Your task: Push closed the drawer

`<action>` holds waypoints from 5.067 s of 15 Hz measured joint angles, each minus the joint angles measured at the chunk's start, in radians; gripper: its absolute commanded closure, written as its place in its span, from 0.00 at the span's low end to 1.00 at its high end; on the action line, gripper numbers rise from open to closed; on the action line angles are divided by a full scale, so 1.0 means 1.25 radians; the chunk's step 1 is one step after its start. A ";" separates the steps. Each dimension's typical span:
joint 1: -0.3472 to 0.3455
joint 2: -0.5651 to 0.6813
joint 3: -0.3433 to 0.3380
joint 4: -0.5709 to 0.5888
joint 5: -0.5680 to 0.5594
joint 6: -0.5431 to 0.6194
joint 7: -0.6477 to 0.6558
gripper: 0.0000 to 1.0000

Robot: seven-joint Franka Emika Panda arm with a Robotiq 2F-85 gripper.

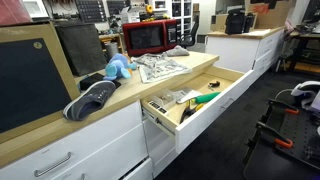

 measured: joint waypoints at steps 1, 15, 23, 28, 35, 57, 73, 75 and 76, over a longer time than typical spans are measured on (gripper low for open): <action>0.000 0.000 0.000 0.000 0.000 0.000 0.000 0.00; 0.000 0.000 0.000 0.000 0.000 0.000 0.000 0.00; -0.019 -0.020 0.023 -0.044 0.000 0.042 0.001 0.00; -0.056 -0.074 0.036 -0.199 -0.012 0.201 0.012 0.00; -0.135 -0.003 -0.006 -0.330 -0.058 0.452 0.014 0.00; -0.196 0.729 -0.003 -0.234 0.169 0.940 -0.117 1.00; -0.360 0.916 0.285 -0.087 0.202 1.169 -0.181 1.00; -0.365 0.940 0.297 -0.068 0.190 1.189 -0.181 1.00; -0.367 0.951 0.302 -0.057 0.182 1.198 -0.181 1.00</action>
